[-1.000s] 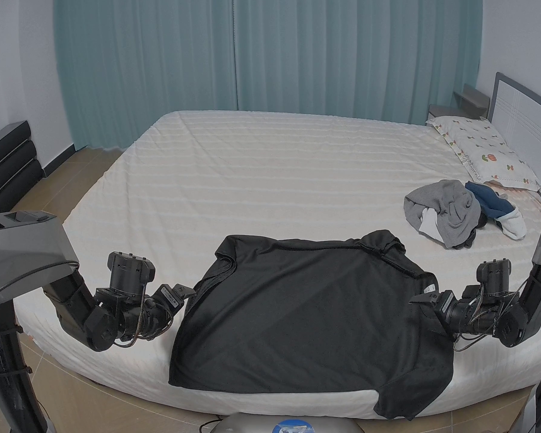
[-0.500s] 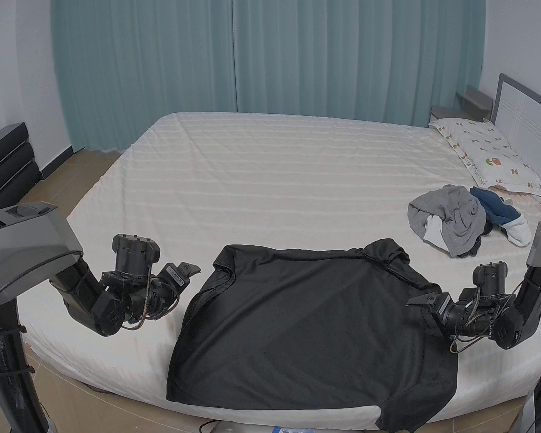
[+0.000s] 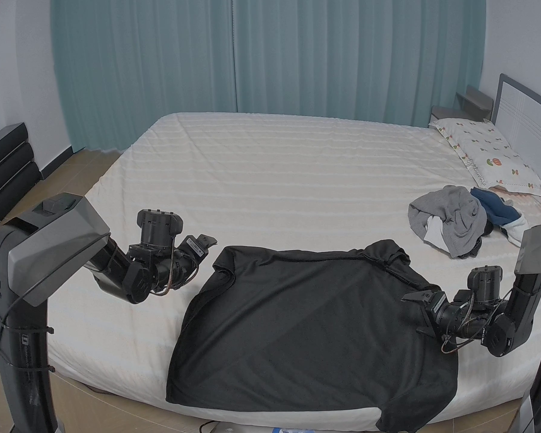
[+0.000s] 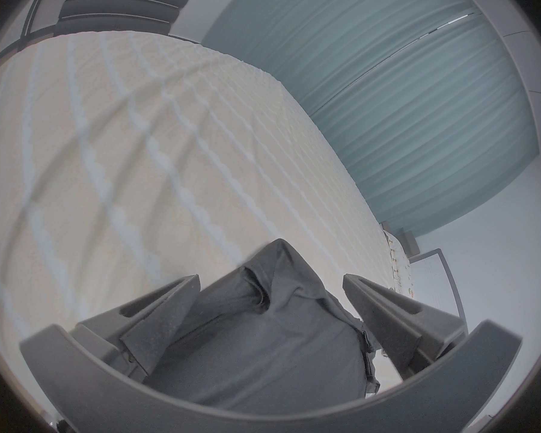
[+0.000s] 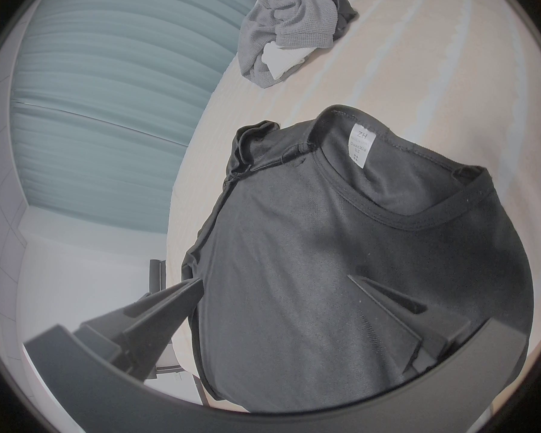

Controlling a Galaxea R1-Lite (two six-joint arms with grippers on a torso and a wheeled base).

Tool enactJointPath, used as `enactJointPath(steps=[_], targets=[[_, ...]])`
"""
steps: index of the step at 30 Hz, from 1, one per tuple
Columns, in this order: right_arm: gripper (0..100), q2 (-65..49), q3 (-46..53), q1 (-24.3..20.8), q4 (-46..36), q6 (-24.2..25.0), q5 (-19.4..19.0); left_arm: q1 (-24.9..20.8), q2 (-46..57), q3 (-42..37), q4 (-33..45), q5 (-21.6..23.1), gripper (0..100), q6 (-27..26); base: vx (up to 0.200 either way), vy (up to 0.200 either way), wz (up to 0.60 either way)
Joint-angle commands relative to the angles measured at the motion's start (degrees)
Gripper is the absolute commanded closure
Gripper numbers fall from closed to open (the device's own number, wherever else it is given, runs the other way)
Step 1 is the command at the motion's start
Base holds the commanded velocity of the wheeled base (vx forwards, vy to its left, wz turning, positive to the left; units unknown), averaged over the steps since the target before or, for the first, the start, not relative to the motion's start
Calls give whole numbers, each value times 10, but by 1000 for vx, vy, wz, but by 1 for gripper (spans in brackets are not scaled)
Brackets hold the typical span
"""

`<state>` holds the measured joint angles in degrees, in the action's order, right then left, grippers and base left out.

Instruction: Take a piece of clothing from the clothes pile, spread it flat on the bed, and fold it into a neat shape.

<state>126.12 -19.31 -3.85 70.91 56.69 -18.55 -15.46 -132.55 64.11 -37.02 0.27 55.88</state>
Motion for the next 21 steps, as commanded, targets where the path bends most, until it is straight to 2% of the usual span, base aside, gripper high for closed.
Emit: enactJointPath(steps=[1,11,21], targets=[[0,17,5,-9,12,5,3,-3,-83,112,61,0,0,-3,0,0,0],[0,19,5,-13,13,4,5,-9,-146,204,96,0,0,-3,0,0,0],[0,19,4,-13,12,5,4,-14,-160,237,107,1,0,0,0,0,0]])
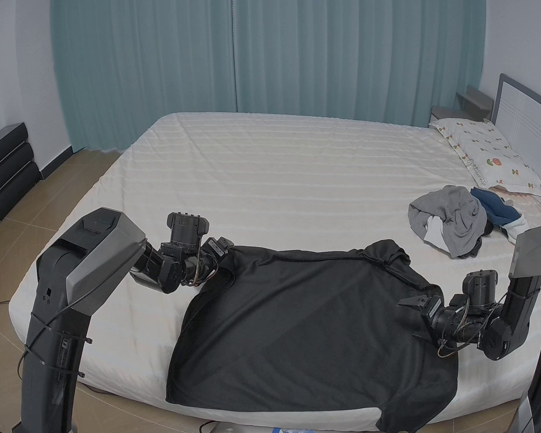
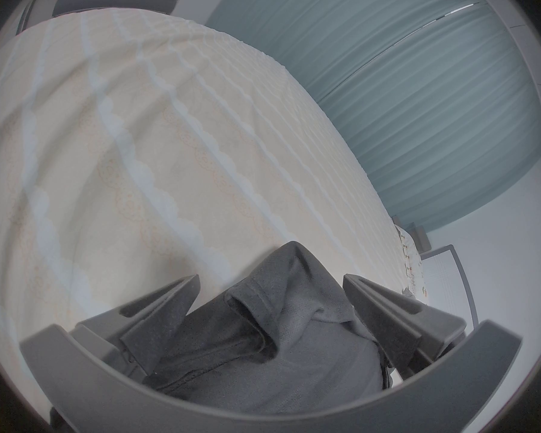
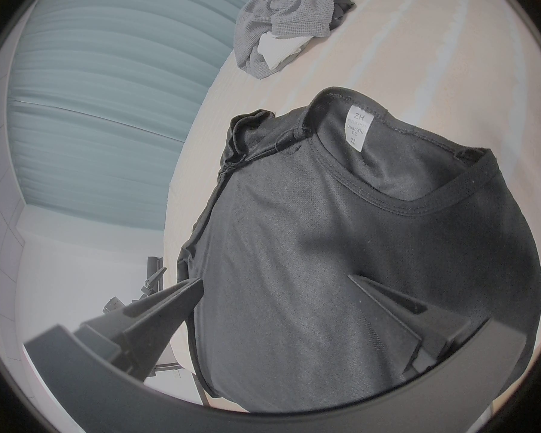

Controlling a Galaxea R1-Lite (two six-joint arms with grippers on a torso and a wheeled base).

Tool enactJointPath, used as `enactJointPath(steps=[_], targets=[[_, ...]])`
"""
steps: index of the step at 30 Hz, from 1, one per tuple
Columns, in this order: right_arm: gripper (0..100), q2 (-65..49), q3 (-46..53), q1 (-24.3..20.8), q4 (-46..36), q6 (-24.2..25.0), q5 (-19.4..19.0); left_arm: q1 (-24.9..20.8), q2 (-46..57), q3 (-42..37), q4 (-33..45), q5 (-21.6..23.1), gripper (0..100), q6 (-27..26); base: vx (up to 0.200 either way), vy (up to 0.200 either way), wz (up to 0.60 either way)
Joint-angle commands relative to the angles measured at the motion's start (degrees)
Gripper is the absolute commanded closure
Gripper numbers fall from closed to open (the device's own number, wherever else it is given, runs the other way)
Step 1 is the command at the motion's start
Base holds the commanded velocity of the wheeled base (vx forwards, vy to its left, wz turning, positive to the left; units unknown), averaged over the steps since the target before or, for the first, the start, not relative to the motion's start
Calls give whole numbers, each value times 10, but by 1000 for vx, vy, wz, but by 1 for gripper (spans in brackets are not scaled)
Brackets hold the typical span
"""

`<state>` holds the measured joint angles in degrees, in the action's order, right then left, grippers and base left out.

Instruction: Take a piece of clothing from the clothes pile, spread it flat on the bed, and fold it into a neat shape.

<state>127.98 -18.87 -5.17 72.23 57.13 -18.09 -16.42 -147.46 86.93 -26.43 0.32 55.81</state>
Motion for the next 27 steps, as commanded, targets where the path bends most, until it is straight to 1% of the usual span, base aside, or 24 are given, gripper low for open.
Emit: enactJointPath(steps=[1,3,4,8,11,16,20,24,27], targets=[[0,1,0,0,0,0,0,-5,-12,9,1,0,0,1,0,0,0],[0,1,0,0,0,0,0,-7,-16,10,0,-1,0,0,0,0,0],[0,1,0,0,0,0,0,-7,-16,10,0,-1,100,0,0,0,0],[0,1,0,0,0,1,0,-5,-18,19,-3,-8,100,0,0,0,0],[0,1,0,0,0,1,0,3,-19,24,-6,-23,100,-1,0,0,0],[0,1,1,0,0,1,0,25,-20,61,-6,-40,100,-5,0,0,0],[0,1,1,0,0,1,0,42,-25,87,-6,-39,100,-28,0,0,0],[0,1,1,0,0,0,0,60,-58,129,-7,-38,100,-75,0,0,0],[0,1,1,0,0,0,0,65,-78,155,-6,-38,100,-81,0,0,0]])
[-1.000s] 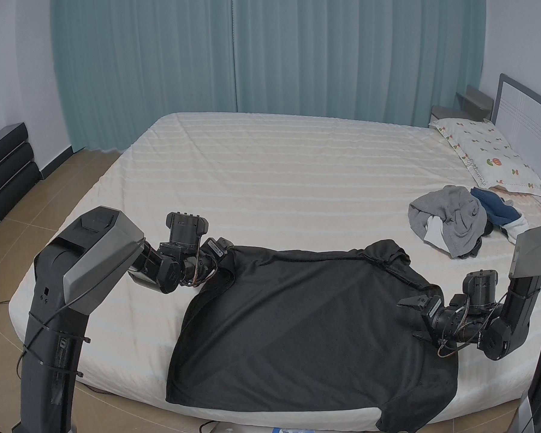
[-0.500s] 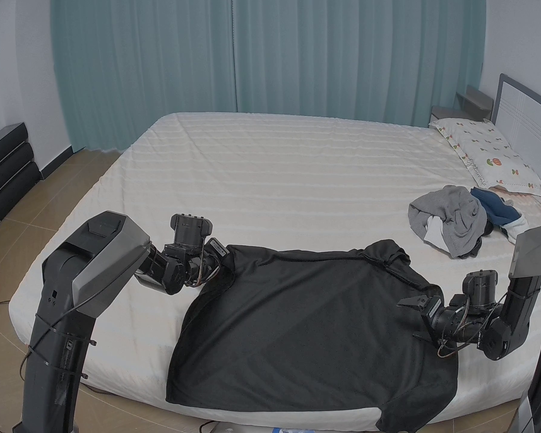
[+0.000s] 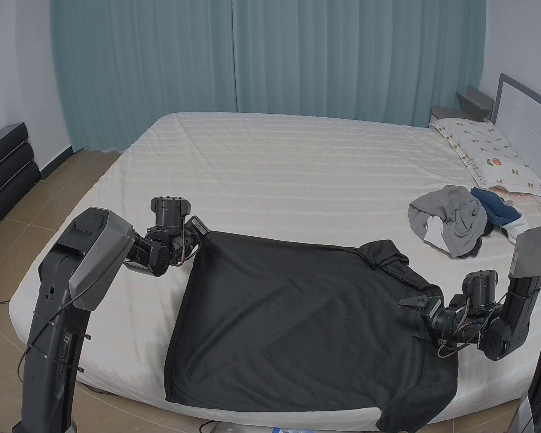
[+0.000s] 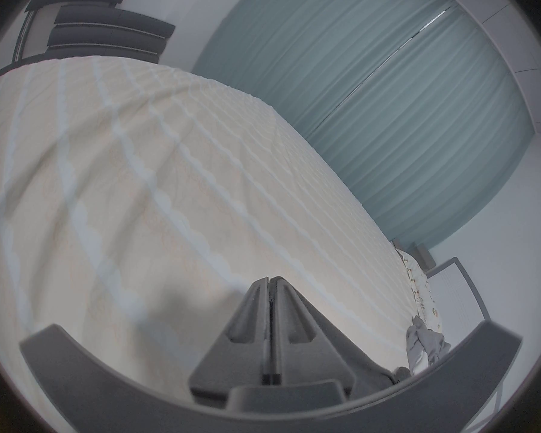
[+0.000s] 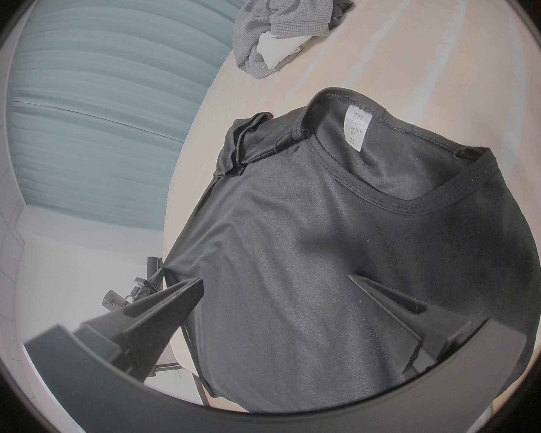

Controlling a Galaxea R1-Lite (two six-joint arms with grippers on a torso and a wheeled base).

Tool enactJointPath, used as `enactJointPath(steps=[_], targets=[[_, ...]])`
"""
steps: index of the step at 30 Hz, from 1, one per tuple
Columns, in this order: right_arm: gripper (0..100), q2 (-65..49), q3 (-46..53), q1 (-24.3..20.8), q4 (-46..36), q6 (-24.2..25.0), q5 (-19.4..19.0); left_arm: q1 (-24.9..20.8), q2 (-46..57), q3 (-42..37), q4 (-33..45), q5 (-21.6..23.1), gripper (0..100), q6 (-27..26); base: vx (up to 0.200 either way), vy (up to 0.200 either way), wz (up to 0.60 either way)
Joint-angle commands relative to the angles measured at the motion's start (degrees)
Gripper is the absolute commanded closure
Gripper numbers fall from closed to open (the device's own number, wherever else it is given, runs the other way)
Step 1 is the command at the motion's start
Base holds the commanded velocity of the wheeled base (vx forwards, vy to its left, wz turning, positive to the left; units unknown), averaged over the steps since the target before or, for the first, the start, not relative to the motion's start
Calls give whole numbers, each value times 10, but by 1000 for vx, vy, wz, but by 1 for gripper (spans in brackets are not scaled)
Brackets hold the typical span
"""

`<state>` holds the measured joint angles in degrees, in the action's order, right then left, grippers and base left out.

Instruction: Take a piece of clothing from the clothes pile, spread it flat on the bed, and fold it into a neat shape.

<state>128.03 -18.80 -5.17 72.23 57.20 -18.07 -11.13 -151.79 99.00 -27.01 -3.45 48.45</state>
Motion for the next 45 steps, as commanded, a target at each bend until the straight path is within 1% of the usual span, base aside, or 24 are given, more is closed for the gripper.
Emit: enactJointPath(steps=[1,6,12,13,16,17,19,22,26,28,29,31,33,34,35,37,40,41,42,45], targets=[[0,0,0,0,0,-1,0,12,-40,39,-1,0,100,-7,0,0,0],[0,0,0,-1,0,0,0,11,-54,59,-1,3,100,-7,0,0,0],[0,-1,0,0,1,1,0,11,-61,57,3,-2,100,-6,0,0,0],[0,-1,-1,0,1,1,0,13,-62,57,2,-2,0,-5,0,0,0],[0,-7,1,-2,22,-1,0,20,-60,54,0,-8,0,1,0,0,0],[0,-8,1,-4,36,-1,0,23,-55,55,1,-17,0,6,0,0,0],[0,-5,-5,-9,48,-1,2,30,-47,54,3,-35,0,31,0,0,0],[0,1,-24,-12,44,-1,20,37,-22,45,8,-36,0,64,0,0,0],[0,5,-59,-17,42,-2,48,43,9,8,8,-35,0,71,0,0,0],[0,5,-95,-21,23,-5,69,45,42,-46,3,-24,0,73,0,0,0],[0,4,-120,-24,-1,-6,80,45,60,-78,-1,-9,0,75,0,0,0],[0,6,-180,-25,-68,-6,101,42,97,-150,-10,27,0,87,0,0,0],[0,15,-240,-31,-126,-6,118,37,128,-217,-28,42,0,93,0,0,0],[0,18,-249,-32,-133,-6,121,36,132,-227,-31,43,0,93,0,0,0],[0,31,-295,-39,-165,-6,129,30,157,-282,-56,48,0,100,0,0,0],[0,50,-353,-43,-197,-6,131,23,185,-348,-95,50,0,118,0,0,0],[0,79,-428,-48,-246,-6,134,10,212,-435,-151,50,0,144,0,0,0],[0,83,-439,-49,-256,-6,134,8,215,-447,-160,50,0,147,0,0,0],[0,101,-475,-54,-286,-6,135,3,224,-493,-195,51,0,150,0,0,0],[0,144,-535,-55,-319,-7,146,-6,225,-554,-264,50,0,152,0,0,0]])
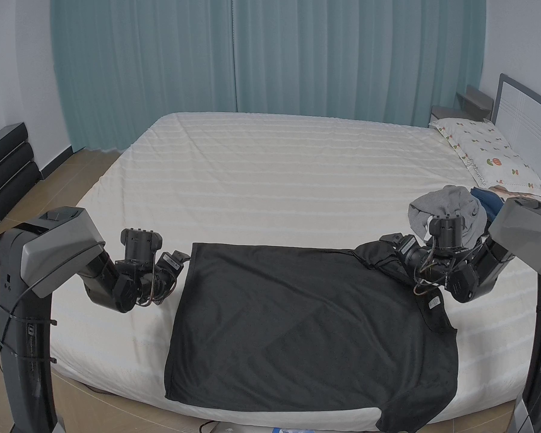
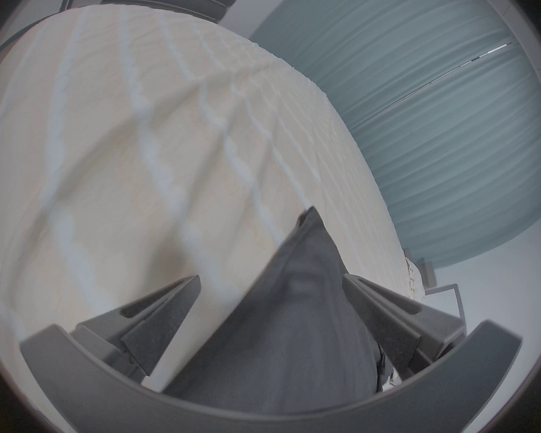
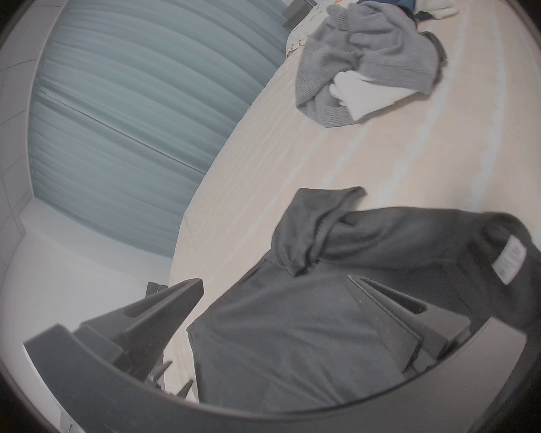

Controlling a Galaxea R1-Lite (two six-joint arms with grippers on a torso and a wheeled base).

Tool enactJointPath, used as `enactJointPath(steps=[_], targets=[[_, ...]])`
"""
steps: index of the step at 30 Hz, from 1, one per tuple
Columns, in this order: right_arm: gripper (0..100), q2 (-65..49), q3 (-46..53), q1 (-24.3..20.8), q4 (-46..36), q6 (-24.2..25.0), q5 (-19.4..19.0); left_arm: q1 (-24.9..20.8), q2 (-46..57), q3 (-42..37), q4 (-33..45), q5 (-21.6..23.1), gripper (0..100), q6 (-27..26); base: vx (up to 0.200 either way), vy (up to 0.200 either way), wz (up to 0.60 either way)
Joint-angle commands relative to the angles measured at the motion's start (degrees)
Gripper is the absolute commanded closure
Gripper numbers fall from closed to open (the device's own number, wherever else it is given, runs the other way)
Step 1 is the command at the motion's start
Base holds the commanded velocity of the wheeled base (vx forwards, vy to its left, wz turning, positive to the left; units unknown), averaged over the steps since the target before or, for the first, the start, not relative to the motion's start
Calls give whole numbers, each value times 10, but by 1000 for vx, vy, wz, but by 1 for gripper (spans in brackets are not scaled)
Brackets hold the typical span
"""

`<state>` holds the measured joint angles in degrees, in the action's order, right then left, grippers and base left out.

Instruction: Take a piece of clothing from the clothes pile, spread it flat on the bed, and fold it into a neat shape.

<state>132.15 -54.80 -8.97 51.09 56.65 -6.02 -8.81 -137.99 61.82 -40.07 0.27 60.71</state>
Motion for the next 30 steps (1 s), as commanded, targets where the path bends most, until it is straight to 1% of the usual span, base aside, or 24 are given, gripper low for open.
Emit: enactJointPath(steps=[1,3,6,8,9,16,23,30], targets=[[0,114,-192,-17,-116,-1,32,-32,84,-195,-152,13,0,29,0,0,0],[0,136,-225,-18,-140,-6,44,-36,82,-212,-183,13,0,29,0,0,0],[0,155,-259,-13,-164,-17,52,-36,82,-217,-188,13,0,30,0,0,0],[0,158,-263,-12,-166,-18,52,-36,82,-217,-188,13,0,32,0,0,0],[0,157,-269,-8,-172,-20,52,-36,82,-217,-190,13,0,42,0,0,0],[0,126,-259,-4,-172,-19,52,-35,75,-217,-192,12,0,47,0,0,0],[0,138,-273,-3,-173,-20,54,-34,75,-217,-193,13,0,47,0,0,0],[0,128,-237,-4,-173,-20,63,-34,75,-218,-193,13,0,47,0,0,0]])
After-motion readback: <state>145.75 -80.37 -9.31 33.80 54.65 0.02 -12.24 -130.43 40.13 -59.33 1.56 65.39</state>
